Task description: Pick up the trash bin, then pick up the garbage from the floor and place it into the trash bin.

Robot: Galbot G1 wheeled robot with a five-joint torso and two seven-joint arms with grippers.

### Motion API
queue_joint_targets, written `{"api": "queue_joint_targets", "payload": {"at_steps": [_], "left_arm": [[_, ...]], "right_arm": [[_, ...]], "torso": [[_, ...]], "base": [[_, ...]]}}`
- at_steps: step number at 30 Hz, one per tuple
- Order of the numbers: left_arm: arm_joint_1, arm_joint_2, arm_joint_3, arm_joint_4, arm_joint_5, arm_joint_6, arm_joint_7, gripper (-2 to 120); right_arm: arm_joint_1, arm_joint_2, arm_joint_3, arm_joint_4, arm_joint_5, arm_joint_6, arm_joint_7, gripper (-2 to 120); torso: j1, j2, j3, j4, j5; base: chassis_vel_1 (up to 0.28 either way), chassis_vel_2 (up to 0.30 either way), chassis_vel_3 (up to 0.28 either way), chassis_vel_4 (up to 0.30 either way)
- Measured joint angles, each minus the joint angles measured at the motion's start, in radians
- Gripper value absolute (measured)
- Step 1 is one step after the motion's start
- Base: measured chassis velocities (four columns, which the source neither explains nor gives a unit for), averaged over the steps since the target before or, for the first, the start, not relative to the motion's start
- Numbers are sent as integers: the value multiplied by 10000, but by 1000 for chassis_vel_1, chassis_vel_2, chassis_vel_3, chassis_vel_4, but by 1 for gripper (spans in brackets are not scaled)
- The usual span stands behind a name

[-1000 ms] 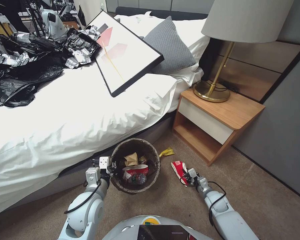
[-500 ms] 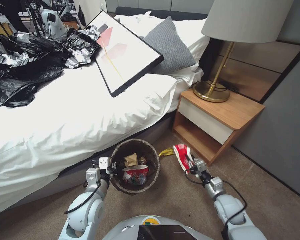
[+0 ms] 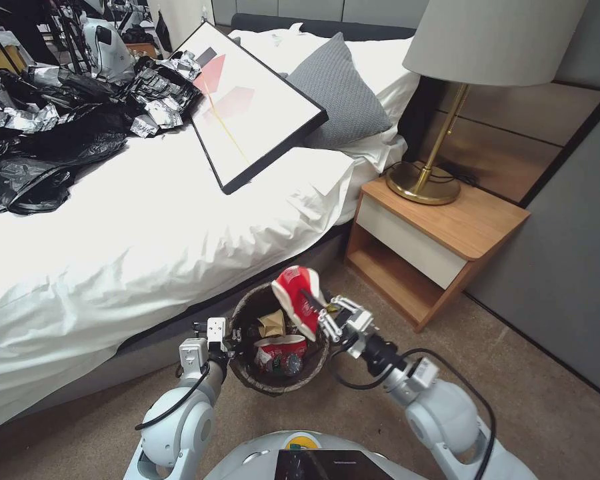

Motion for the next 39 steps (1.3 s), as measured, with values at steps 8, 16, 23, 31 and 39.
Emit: {"api": "queue_joint_targets", "payload": {"at_steps": [8, 16, 23, 31, 39], "left_arm": [[108, -67, 76, -123, 66, 3, -8, 0], [146, -121, 191, -180, 81, 13, -12, 0], [92, -110, 159, -179, 47, 24, -13, 0], [7, -124, 131, -87, 29, 37, -13, 0], [-27, -133, 8, 37, 88, 31, -3, 0]], "right_arm": [[575, 306, -812, -1257, -274, -218, 363, 14], [861, 618, -1049, -2119, -445, -237, 544, 25], [863, 655, -1090, -2227, -550, -227, 540, 50], [906, 701, -1127, -2238, -600, -214, 537, 79], [828, 720, -968, -1835, -763, 30, 579, 100]], "torso": [[0, 0, 0, -1, 0], [0, 0, 0, -1, 0], [0, 0, 0, -1, -1], [0, 0, 0, -2, -1], [0, 0, 0, -1, 0]], "base": [[0, 0, 0, 0], [0, 0, 0, 0], [0, 0, 0, 0], [0, 0, 0, 0], [0, 0, 0, 0]]}}
